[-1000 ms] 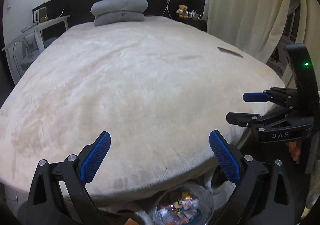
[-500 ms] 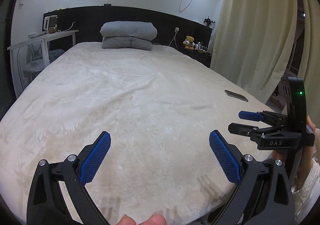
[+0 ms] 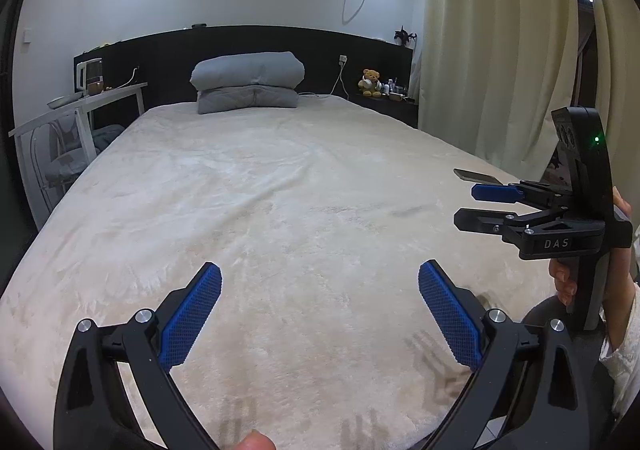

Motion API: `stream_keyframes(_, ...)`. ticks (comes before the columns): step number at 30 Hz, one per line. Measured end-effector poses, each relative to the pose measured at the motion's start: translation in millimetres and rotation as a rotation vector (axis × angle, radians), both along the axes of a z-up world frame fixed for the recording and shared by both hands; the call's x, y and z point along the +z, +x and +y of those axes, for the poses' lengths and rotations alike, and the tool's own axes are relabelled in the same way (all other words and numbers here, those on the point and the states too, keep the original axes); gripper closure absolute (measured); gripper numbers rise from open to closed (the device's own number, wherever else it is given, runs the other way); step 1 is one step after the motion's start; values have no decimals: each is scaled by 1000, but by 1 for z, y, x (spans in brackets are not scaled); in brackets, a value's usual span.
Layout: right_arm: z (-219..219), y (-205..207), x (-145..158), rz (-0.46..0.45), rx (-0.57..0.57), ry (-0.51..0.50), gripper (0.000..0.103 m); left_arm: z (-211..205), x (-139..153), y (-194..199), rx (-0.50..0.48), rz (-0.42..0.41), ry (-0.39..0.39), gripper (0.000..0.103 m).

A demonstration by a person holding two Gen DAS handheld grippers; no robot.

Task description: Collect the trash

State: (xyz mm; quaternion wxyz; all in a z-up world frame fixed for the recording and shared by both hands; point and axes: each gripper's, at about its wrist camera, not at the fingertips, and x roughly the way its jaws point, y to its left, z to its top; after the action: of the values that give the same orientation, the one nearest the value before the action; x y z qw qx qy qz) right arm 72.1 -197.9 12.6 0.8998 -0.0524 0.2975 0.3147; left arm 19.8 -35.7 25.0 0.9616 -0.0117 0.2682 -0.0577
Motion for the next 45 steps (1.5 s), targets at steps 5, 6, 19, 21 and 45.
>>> stream_keyframes(5, -1, 1, -1, 2, 1, 10, 22, 0, -2, 0, 8, 17, 0, 6)
stream_keyframes(6, -2, 0, -1, -1, 1, 11, 22, 0, -2, 1, 9, 17, 2, 6)
stream_keyframes(19, -6, -4, 0, -15, 4, 17, 22, -4, -3, -1, 12, 15, 35, 6)
stream_keyframes(21, -6, -5, 1, -17, 7, 19, 22, -4, -3, -1, 13, 15, 39, 6)
stream_keyframes(45, -1, -6, 0, -7, 5, 10, 22, -7, -6, -2, 5, 27, 50, 6)
